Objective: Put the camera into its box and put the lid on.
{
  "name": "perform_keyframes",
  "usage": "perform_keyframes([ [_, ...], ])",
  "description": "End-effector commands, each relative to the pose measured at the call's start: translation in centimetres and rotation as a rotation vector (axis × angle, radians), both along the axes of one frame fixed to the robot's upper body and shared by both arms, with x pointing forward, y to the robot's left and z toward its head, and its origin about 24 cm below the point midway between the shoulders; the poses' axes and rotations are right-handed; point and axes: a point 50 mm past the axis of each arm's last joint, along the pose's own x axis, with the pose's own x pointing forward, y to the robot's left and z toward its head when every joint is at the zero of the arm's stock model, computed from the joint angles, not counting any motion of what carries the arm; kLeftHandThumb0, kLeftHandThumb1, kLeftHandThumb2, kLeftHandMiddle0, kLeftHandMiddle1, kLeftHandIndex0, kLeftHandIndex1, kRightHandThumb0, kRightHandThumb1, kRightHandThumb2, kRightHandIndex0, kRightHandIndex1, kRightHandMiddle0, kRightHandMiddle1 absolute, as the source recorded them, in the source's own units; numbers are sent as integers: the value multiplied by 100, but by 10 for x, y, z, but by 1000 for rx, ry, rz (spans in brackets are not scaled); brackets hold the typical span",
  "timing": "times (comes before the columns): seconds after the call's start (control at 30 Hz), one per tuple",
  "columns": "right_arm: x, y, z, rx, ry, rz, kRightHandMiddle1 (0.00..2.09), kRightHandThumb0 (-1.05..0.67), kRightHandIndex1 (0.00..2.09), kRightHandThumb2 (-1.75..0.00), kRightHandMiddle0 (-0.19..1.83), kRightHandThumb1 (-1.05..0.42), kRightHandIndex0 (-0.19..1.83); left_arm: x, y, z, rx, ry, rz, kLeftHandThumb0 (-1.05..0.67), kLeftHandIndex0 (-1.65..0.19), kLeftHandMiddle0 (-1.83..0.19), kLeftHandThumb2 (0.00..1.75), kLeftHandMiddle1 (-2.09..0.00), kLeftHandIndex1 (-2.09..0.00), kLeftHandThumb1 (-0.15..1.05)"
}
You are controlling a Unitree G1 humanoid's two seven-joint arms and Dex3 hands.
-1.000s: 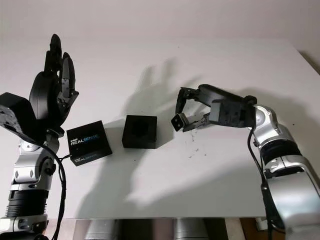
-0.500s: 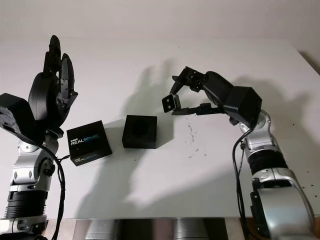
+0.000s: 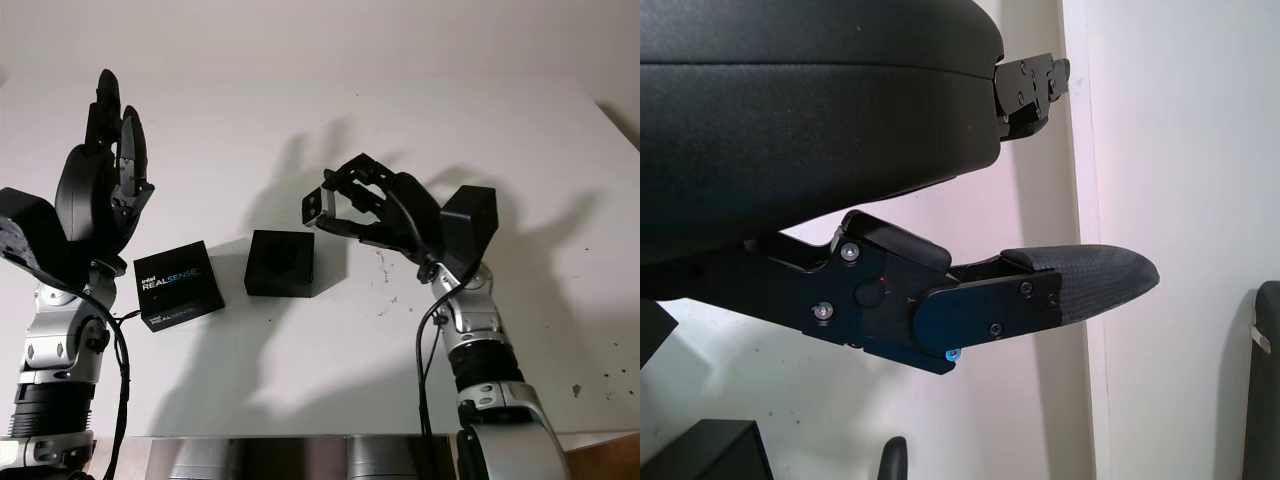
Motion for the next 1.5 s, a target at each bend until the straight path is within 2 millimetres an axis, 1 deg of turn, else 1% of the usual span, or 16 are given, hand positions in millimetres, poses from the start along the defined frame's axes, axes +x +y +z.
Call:
perform_keyframes([
  [0.0,0,6,4,12,-13,10,172,-46,5,-6,38,-92,27,-3,4,2,14,-13,20,-74,19,19,60,0,0,105],
  [0.13,-1,16,1,16,6,38,174,-46,5,-6,39,-92,26,-3,5,2,8,-16,20,-73,19,19,60,0,0,105],
  [0.67,-1,35,-9,8,45,83,176,-47,5,-5,38,-90,25,-3,5,2,14,-12,21,-75,19,19,62,0,0,105],
  [0.77,-2,37,-12,8,59,83,175,-45,5,-5,38,-90,25,-3,5,2,11,-11,22,-75,19,19,62,0,0,105],
  [1.0,-4,38,-18,-13,75,84,177,-46,5,-5,38,-90,24,-4,5,3,12,-15,20,-76,19,19,63,0,0,105],
  [1.47,-5,41,-26,-44,118,89,181,-43,5,-5,33,-91,22,-4,6,3,14,-10,20,-76,19,19,62,0,0,105],
])
